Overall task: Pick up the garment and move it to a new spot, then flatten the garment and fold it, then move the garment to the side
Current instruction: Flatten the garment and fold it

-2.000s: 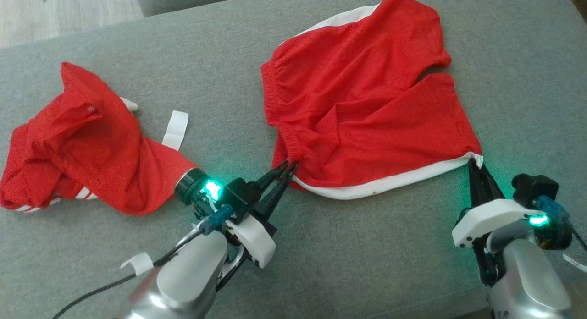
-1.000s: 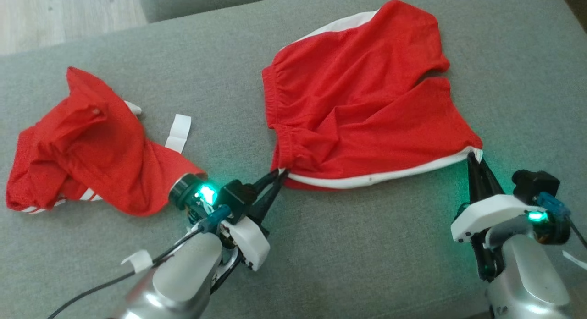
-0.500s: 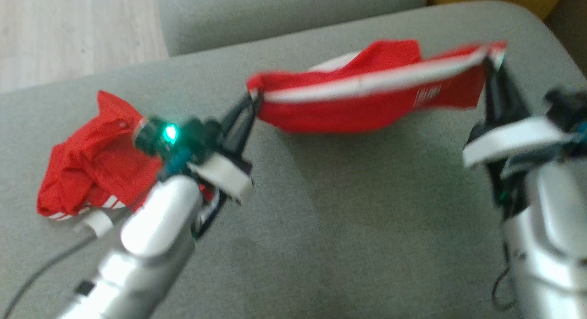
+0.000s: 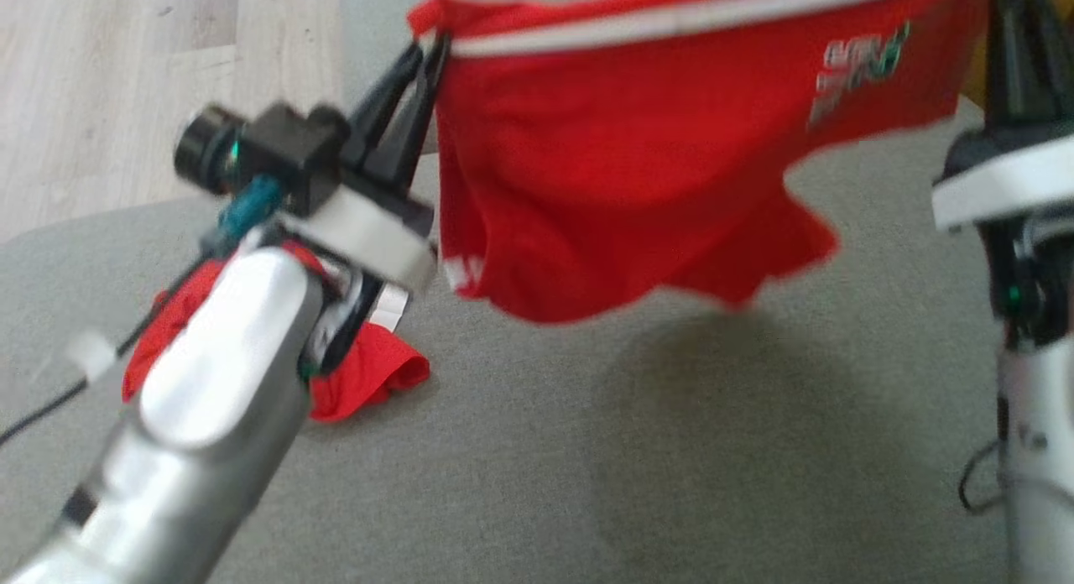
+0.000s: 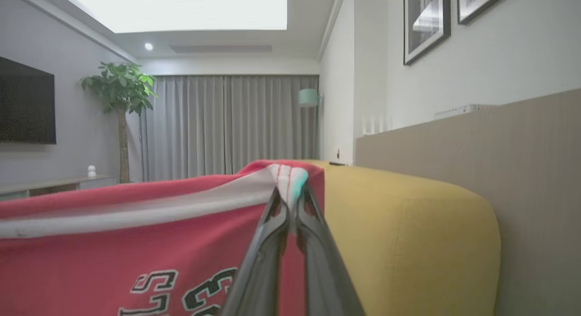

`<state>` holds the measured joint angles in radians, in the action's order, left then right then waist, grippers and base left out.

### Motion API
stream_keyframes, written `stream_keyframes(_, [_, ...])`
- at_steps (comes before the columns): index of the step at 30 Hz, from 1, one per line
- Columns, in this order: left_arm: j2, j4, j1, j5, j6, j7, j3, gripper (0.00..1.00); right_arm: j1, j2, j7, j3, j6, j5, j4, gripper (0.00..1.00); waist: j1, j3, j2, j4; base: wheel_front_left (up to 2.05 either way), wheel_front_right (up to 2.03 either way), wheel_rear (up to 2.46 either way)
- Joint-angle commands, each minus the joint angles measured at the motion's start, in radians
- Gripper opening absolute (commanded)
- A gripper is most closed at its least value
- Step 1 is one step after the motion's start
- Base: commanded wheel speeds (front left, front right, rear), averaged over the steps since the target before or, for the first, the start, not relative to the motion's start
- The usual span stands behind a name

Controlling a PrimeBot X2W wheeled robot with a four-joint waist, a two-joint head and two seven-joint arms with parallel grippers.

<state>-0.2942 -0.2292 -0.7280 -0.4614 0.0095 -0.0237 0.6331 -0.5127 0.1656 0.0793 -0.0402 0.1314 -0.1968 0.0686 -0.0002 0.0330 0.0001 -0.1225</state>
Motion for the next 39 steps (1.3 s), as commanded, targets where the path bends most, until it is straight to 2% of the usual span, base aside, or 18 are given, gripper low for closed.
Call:
stream_keyframes(1, [-0.050, 0.061, -0.005, -0.010, 0.018, 0.023, -0.049, 0.00, 0.011, 0.001, 0.028, 0.001, -0.001, -0.009, -0.058, 0.00, 0.0002, -0.003, -0.0001, 0.003, 0.00, 0.00, 0.00])
stream_keyframes(6, [-0.103, 0.228, 0.070, -0.040, 0.049, 0.132, -0.050, 0.00, 0.092, 0.011, 0.137, -0.010, -0.001, -0.004, -0.183, 0.00, 0.0002, -0.038, -0.0001, 0.005, 0.00, 0.00, 0.00])
stream_keyframes(10, [-0.112, 0.251, 0.019, -0.061, 0.042, 0.195, -0.060, 0.00, 0.045, 0.040, 0.187, 0.008, -0.001, -0.004, -0.180, 0.00, 0.0002, -0.119, -0.0001, -0.005, 0.00, 0.00, 0.00])
stream_keyframes(11, [-0.115, 0.234, -0.009, -0.057, 0.032, 0.205, -0.058, 0.00, 0.015, 0.042, 0.197, 0.016, -0.001, -0.011, -0.150, 0.00, 0.0002, -0.141, -0.0001, -0.012, 0.00, 0.00, 0.00])
stream_keyframes(13, [-0.111, 0.143, -0.126, -0.031, -0.015, 0.224, -0.041, 0.00, -0.129, 0.057, 0.193, 0.039, -0.001, -0.028, -0.020, 0.00, 0.0002, -0.222, -0.0001, -0.027, 0.00, 0.00, 0.00])
stream_keyframes(14, [-0.111, 0.143, -0.126, -0.031, -0.015, 0.224, -0.041, 0.00, -0.129, 0.057, 0.193, 0.039, -0.001, -0.028, -0.020, 0.00, 0.0002, -0.222, -0.0001, -0.027, 0.00, 0.00, 0.00])
stream_keyframes(18, [-0.079, -0.036, -0.343, 0.012, -0.072, 0.212, -0.032, 0.00, -0.376, 0.065, 0.101, 0.071, -0.001, -0.035, 0.195, 0.00, 0.0002, -0.322, -0.0001, -0.031, 0.00, 0.00, 0.00])
stream_keyframes(22, [-0.046, -0.216, -0.547, 0.059, -0.087, 0.106, -0.053, 0.00, -0.612, 0.060, -0.062, 0.065, -0.001, -0.011, 0.396, 0.00, 0.0002, -0.380, -0.0001, -0.030, 0.00, 0.00, 0.00])
stream_keyframes(25, [-0.017, -0.327, -0.637, 0.074, -0.090, 0.010, -0.065, 0.00, -0.719, 0.052, -0.154, 0.046, -0.001, 0.014, 0.534, 0.00, 0.0002, -0.401, -0.0001, -0.027, 0.00, 0.00, 0.00])
stream_keyframes(29, [0.028, -0.444, -0.666, 0.077, -0.108, -0.078, -0.041, 0.00, -0.756, 0.062, -0.210, 0.074, -0.001, 0.033, 0.694, 0.00, 0.0002, -0.412, -0.0001, -0.016, 0.00, 0.00, 0.00])
stream_keyframes(32, [0.057, -0.505, -0.635, 0.071, -0.125, -0.118, 0.001, 0.00, -0.730, 0.090, -0.205, 0.107, -0.001, 0.036, 0.805, 0.00, 0.0002, -0.412, -0.0001, -0.008, 0.00, 0.00, 0.00])
stream_keyframes(34, [0.079, -0.543, -0.569, 0.051, -0.134, -0.153, 0.039, 0.00, -0.679, 0.124, -0.190, 0.192, -0.001, 0.048, 0.892, 0.00, 0.0002, -0.406, -0.0001, 0.001, 0.00, 0.00, 0.00])
stream_keyframes(39, [0.081, -0.569, -0.420, 0.040, -0.139, -0.171, 0.141, 0.00, -0.568, 0.185, -0.112, 0.377, -0.001, -0.011, 0.987, 0.00, 0.0002, -0.386, -0.0001, 0.015, 0.00, 0.00, 0.00])
